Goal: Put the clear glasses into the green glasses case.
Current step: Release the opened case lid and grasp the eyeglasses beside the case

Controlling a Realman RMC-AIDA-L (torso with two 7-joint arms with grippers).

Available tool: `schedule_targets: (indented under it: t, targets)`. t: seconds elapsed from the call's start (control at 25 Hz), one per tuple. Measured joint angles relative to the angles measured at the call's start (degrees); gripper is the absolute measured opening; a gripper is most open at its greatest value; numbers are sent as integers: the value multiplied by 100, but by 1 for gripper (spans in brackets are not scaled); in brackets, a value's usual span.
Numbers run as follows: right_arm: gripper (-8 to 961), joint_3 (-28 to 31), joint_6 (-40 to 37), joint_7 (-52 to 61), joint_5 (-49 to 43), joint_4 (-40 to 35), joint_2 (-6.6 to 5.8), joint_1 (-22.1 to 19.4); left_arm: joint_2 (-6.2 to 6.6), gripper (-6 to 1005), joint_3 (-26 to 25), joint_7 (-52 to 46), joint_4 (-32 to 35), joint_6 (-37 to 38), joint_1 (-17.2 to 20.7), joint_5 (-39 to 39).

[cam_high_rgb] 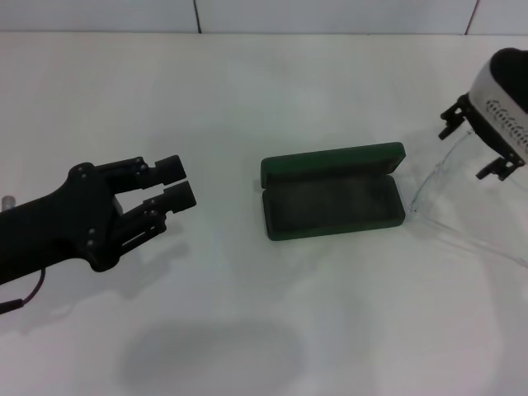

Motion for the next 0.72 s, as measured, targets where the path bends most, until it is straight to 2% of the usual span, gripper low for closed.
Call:
schedule_targets:
  t: [0.72]
  targets:
    - [645, -9, 628, -192, 288, 1651, 23, 758, 7, 334, -6, 1, -188, -201, -19, -2]
